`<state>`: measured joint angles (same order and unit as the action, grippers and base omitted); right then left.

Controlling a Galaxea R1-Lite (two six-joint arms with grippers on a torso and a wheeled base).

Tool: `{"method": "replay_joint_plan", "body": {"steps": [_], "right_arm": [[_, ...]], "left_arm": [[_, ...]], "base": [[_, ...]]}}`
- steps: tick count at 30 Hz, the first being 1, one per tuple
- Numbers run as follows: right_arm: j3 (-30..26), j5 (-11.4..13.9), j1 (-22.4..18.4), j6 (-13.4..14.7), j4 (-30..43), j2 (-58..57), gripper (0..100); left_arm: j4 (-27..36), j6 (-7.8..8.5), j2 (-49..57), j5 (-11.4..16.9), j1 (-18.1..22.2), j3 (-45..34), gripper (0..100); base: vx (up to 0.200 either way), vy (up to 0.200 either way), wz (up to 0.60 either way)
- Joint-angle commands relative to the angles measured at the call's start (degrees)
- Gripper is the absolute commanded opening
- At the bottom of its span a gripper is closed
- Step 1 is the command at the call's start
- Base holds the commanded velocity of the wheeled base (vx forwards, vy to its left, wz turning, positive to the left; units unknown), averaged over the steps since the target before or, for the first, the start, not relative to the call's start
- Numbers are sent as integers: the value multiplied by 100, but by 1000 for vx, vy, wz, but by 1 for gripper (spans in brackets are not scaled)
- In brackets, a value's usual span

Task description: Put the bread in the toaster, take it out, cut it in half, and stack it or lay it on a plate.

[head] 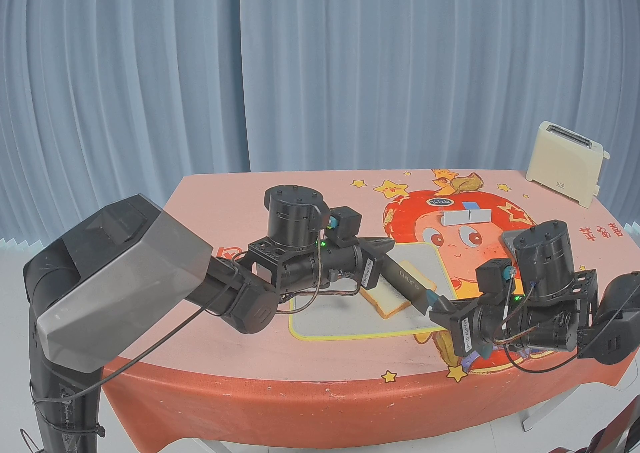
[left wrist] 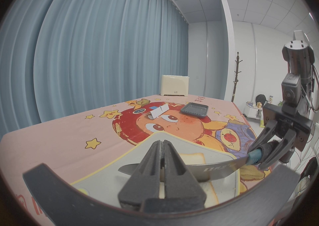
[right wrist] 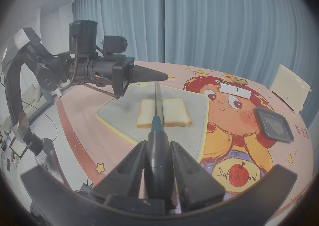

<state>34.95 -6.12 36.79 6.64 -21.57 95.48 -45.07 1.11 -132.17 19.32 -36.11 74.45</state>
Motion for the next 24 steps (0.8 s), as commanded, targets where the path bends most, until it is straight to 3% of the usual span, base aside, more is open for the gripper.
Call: {"method": "replay_joint_plan", "body": {"steps": [1, 14, 17, 24], "right_arm": [[12, 6, -14, 4, 38, 120, 0], [3, -12, -23, -5, -76, 6, 0], [-85, -12, -23, -5, -436, 6, 0], [-85, -12, -23, -14, -471, -29, 0]], "left_arm": [[-37, -14, -2, 1, 7, 184, 0], [-20, -23, 200, -7, -142, 307, 0], [7, -23, 622, -7, -142, 175, 0], [24, -23, 1369, -7, -72, -370, 0]], "base": [[0, 0, 0], [0, 0, 0], [0, 0, 0], [0, 0, 0]]}}
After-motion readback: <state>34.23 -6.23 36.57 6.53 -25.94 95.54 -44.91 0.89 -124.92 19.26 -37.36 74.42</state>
